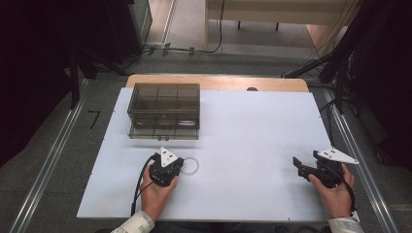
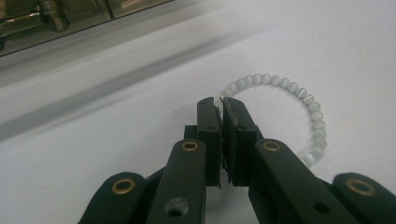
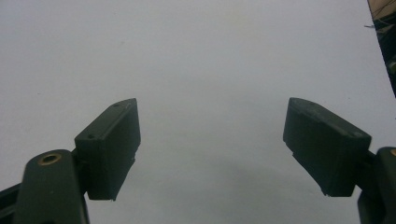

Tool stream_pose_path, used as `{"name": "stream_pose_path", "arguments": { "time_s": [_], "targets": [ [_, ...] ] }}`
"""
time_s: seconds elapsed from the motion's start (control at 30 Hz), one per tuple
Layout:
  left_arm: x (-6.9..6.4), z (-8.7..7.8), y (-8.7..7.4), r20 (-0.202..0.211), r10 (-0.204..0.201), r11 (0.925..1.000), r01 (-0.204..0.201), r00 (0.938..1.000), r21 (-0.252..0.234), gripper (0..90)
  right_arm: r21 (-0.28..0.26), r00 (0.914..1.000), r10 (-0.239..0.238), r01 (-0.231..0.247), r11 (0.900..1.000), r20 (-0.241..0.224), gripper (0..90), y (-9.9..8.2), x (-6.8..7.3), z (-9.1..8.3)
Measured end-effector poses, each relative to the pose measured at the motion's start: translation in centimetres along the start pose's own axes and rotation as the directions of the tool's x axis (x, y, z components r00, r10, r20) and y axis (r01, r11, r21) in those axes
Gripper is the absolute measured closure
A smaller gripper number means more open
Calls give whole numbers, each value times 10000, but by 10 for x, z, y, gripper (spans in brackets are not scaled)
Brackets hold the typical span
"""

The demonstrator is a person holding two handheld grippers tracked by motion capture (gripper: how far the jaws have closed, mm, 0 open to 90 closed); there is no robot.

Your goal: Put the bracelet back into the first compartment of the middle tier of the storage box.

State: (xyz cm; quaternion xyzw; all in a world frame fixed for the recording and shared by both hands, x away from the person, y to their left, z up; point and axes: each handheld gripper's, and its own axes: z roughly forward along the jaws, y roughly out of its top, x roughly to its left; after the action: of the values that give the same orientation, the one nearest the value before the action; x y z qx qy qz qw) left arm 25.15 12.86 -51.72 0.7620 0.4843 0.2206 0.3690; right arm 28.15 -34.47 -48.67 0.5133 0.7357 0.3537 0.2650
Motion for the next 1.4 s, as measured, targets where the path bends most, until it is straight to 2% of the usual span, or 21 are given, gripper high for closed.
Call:
{"name": "stream_pose_path", "arguments": {
  "time_s": [0.1, 0.3, 0.53, 0.73, 0.87, 1.4],
  "targets": [
    [3, -1, 0, 165, -298, 9995, 300, 9994, -109, 877, 4, 10000, 10, -10, 10000, 5, 175, 0, 0, 0],
    [9, -7, 3, 218, -605, 9964, 617, 9979, -573, 879, -11, 10000, -1, 1, 10000, 2, 175, 0, -1, 0],
    [9, -14, 5, 230, -698, 9916, 718, 9973, -1073, 880, -25, 10000, 13, -13, 10000, 10, 175, 0, -1, -1],
    [13, -22, 7, 164, -862, 9829, 878, 9961, -1622, 880, -8, 10000, -21, 21, 10000, -8, 175, 0, -1, 0],
    [15, -29, 8, -57, -882, 9743, 851, 9961, -2088, 880, -12, 10000, -42, 42, 10000, 2, 175, 0, -1, 0],
    [28, -43, 9, -311, -1436, 9499, 1289, 9891, -2849, 880, 33, 10000, -48, 48, 10000, 19, 175, -1, -1, 0]
  ]
}}
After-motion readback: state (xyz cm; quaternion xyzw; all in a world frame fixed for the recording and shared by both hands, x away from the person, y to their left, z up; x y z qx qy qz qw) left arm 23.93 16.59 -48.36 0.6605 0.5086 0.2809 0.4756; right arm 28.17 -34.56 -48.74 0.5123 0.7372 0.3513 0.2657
